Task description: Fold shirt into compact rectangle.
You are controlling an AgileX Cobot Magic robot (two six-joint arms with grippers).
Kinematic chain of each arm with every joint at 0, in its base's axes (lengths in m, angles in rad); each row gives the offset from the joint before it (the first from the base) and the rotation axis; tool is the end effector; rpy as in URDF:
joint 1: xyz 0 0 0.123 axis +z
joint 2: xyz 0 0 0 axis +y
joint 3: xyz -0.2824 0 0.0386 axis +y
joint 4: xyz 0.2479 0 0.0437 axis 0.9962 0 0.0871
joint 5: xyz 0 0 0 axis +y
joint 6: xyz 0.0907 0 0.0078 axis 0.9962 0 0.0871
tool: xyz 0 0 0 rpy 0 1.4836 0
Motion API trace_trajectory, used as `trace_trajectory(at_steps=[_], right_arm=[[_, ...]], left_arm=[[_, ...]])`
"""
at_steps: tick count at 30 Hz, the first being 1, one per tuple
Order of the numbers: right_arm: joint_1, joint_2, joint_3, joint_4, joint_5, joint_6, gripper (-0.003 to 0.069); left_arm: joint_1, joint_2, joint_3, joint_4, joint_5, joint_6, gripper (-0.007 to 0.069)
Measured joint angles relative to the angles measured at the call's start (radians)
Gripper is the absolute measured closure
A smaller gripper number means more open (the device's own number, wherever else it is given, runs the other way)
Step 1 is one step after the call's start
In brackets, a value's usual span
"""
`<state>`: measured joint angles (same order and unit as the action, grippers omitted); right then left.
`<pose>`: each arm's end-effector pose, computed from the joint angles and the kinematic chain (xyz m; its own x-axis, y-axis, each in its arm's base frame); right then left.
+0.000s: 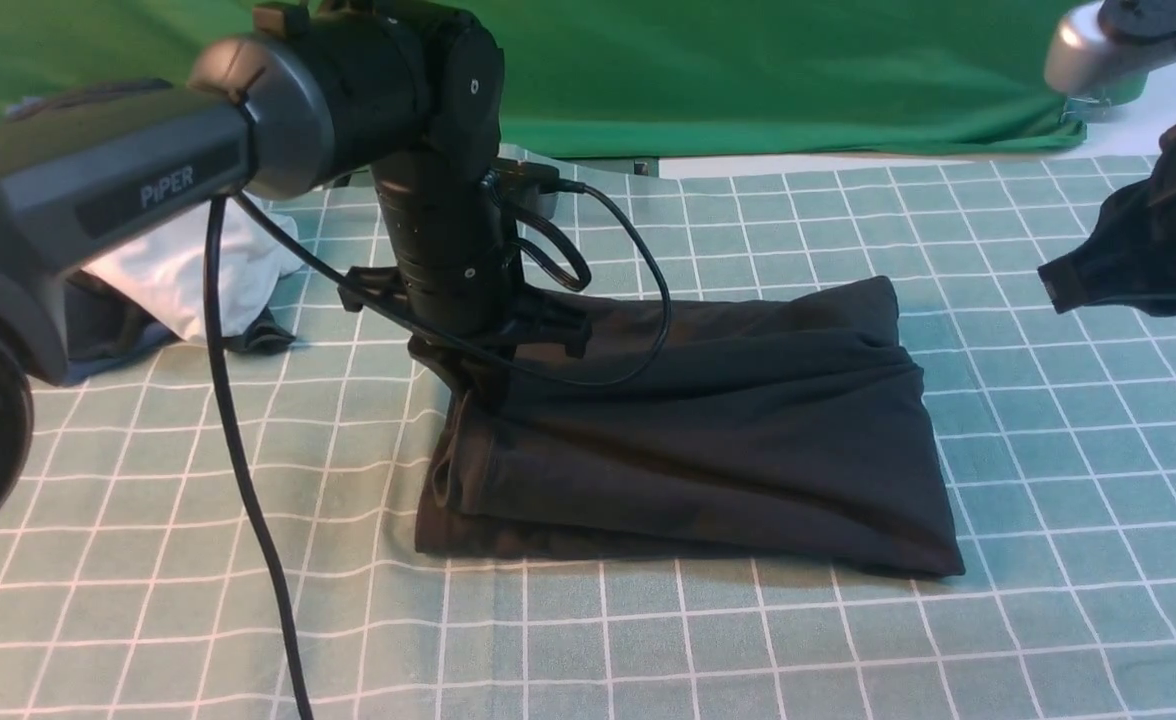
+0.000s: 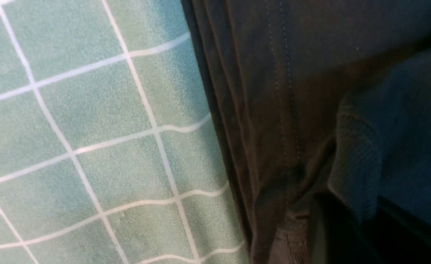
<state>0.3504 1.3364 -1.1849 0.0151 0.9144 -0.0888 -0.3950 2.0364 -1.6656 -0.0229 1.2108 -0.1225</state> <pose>0.2573 0.0952 0.3368 -0.7491 -0.3584 -0.5572 -0.4104 0.9113 -0.0345 0.3823 -0.1615 0.2182 -0.9628 0.2604 -0.0730 0.2631 0.9643 -0.0311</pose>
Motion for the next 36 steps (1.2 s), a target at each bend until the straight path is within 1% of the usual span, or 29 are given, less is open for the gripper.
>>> trace_trajectory(at_steps=[1, 2, 3, 4, 5, 6, 7, 8, 11, 13, 15, 19, 22, 26, 29, 33, 36], right_arm=[[0.000, 0.013, -0.001, 0.002, 0.002, -0.023, 0.0641], [0.000, 0.024, -0.004, 0.005, 0.007, -0.037, 0.0638], [0.000, 0.044, -0.012, 0.006, 0.016, -0.049, 0.0635], [0.000, 0.052, -0.014, 0.007, 0.018, -0.054, 0.0633], [-0.005, 0.082, -0.030, 0.011, 0.032, -0.075, 0.0623], [-0.009, 0.105, -0.040, 0.015, 0.038, -0.082, 0.0617], [-0.020, 0.129, -0.056, 0.028, 0.053, -0.099, 0.0599], [-0.031, 0.153, -0.072, 0.038, 0.065, -0.109, 0.0582], [-0.067, 0.211, -0.113, 0.083, 0.094, -0.153, 0.0527], [-0.093, 0.245, -0.148, 0.144, 0.120, -0.209, 0.0479], [-0.110, 0.270, -0.172, 0.199, 0.146, -0.247, 0.0439], [-0.111, 0.281, -0.190, 0.256, 0.169, -0.296, 0.0384], [-0.111, 0.282, -0.190, 0.271, 0.176, -0.318, 0.0353], [-0.111, 0.282, -0.190, 0.273, 0.176, -0.320, 0.0344], [-0.111, 0.282, -0.190, 0.275, 0.176, -0.321, 0.0342], [-0.111, 0.282, -0.190, 0.276, 0.176, -0.322, 0.0340], [-0.111, 0.282, -0.190, 0.276, 0.176, -0.324, 0.0341]], left_arm=[[0.000, 0.000, 0.000, 0.016, 0.000, -0.003, 0.0522], [0.000, 0.000, 0.000, 0.032, 0.000, -0.005, 0.0494], [0.000, 0.000, 0.000, 0.065, 0.000, -0.006, 0.0444], [0.000, 0.000, 0.000, 0.070, 0.000, -0.007, 0.0426], [0.000, 0.000, 0.000, 0.115, 0.001, -0.012, 0.0360], [0.000, 0.000, 0.000, 0.152, 0.001, -0.024, 0.0322], [0.000, 0.000, 0.000, 0.196, 0.001, -0.047, 0.0258], [0.000, 0.000, 0.000, 0.228, 0.001, -0.060, 0.0216], [0.002, 0.000, 0.000, 0.275, 0.001, -0.081, 0.0139], [0.003, -0.001, 0.000, 0.279, 0.001, -0.091, 0.0102], [0.004, -0.002, 0.000, 0.278, 0.002, -0.096, 0.0089], [0.004, -0.007, 0.000, 0.274, 0.002, -0.092, 0.0093], [0.005, -0.039, 0.000, 0.247, 0.002, -0.089, 0.0136], [0.005, -0.088, -0.004, 0.202, 0.004, -0.077, 0.0195], [0.005, -0.108, -0.009, 0.202, 0.006, -0.063, 0.0218], [0.006, -0.107, -0.011, 0.200, 0.007, -0.053, 0.0228], [0.006, -0.107, -0.011, 0.156, 0.007, -0.047, 0.0229]])
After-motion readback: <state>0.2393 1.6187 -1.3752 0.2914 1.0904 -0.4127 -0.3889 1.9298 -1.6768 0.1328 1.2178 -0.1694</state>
